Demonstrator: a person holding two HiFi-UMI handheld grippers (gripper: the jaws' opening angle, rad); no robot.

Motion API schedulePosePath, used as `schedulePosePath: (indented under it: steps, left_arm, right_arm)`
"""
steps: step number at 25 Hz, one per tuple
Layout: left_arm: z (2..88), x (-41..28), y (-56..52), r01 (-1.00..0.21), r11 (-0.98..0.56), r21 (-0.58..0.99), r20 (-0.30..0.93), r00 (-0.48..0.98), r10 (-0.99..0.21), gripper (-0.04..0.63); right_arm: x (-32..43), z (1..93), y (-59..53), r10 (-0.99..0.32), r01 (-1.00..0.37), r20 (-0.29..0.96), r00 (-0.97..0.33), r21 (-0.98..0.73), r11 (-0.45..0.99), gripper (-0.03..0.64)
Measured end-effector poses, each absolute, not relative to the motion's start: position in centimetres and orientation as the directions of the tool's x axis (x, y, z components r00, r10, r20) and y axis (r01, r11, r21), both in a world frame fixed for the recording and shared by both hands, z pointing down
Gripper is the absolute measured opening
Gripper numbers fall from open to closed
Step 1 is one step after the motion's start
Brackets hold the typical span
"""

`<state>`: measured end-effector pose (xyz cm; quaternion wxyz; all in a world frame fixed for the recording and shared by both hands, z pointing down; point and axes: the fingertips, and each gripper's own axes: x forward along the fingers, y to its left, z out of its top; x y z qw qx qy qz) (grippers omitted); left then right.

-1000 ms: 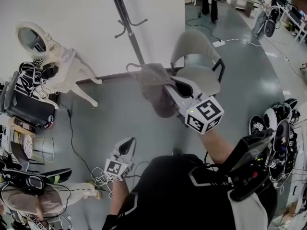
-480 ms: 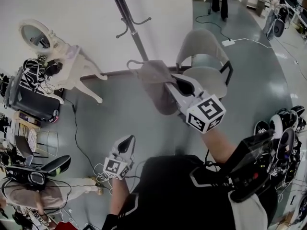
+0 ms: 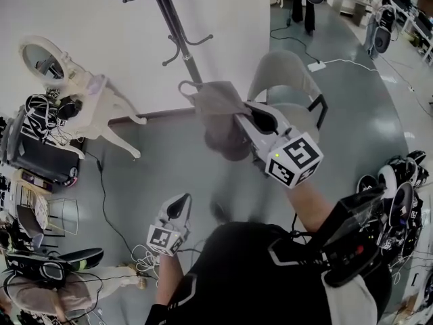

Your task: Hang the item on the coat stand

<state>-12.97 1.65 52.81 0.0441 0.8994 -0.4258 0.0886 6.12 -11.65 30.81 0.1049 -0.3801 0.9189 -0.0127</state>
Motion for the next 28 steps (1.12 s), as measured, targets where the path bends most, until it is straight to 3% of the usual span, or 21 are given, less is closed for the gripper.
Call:
schedulePosePath:
  steps: [28]
  left_arm:
    - [53.2,-20.0,-12.0,-0.684,-0.729,0.021,0.165,0.721,-0.673,0.028]
  right_arm:
    - [2.3,22.1,-23.3,-0.776,-0.804,-0.296,-0.557,-0.042,0.593,0.055]
